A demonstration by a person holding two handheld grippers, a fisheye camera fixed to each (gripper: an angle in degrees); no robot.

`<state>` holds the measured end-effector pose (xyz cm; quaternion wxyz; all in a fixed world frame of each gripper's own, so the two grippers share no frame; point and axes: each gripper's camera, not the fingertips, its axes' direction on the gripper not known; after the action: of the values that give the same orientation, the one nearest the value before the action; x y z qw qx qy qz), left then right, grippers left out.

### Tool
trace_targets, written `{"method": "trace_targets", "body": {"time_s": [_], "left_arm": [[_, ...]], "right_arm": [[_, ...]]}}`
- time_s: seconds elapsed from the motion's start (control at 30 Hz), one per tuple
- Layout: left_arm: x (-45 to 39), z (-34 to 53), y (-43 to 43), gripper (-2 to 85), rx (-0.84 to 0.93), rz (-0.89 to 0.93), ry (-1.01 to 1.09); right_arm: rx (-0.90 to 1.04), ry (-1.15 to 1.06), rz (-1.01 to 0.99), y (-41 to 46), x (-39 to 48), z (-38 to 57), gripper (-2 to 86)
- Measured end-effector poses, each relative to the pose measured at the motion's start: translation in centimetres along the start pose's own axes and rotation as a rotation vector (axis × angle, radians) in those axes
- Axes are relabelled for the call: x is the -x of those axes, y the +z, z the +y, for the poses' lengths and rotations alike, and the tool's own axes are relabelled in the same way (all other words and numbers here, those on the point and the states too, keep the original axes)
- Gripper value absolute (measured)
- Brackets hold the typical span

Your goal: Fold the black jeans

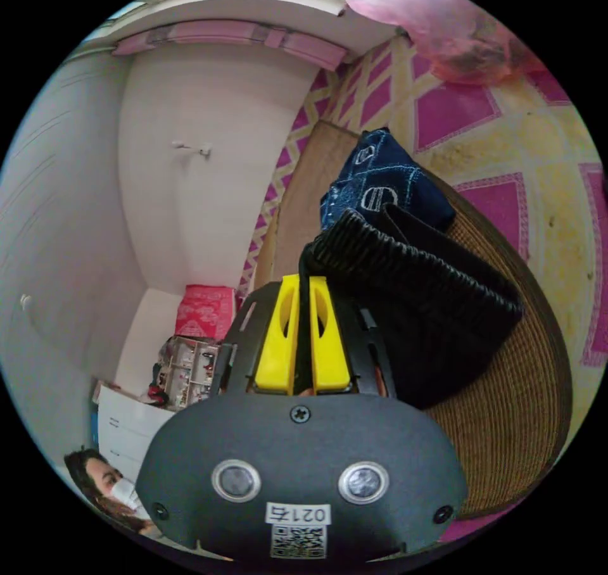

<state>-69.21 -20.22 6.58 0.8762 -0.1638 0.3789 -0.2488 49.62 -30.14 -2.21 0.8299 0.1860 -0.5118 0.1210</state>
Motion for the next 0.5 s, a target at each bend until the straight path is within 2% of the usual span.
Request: {"method": "trace_targets", "body": {"time_s": [0.13, 0.2, 0.27, 0.33, 0.4, 0.5], "left_arm": [[3.4, -4.6, 8.7, -0.7, 0.133, -0.044, -0.169], [5.1, -5.1, 10.7, -0.8, 0.163, 0.008, -0.239], [6.8, -4.7, 11.0, -0.8, 0.121, 0.136, -0.289], [7.4, -4.2, 10.2, -0.8, 0.094, 0.174, -0.288], [7.3, -3.4, 8.7, -0.7, 0.045, 0.133, -0.257], [5.7, -2.1, 5.8, 0.2, -0.044, 0.010, -0.096]], "right_arm": [[0.010, 0.086, 0.044, 6.4, -4.2, -2.8, 2.1], [0.004, 0.066, 0.012, 7.3, -5.1, -2.9, 3.2], [-0.001, 0.015, -0.054, 7.0, -5.1, -2.2, 5.3], [0.017, -0.068, -0.095, 6.4, -4.1, -1.1, 5.9], [0.057, -0.183, -0.115, 6.1, -2.3, 0.6, 5.9], [0.202, -0.388, -0.108, 7.8, 1.3, 4.7, 5.4]]}}
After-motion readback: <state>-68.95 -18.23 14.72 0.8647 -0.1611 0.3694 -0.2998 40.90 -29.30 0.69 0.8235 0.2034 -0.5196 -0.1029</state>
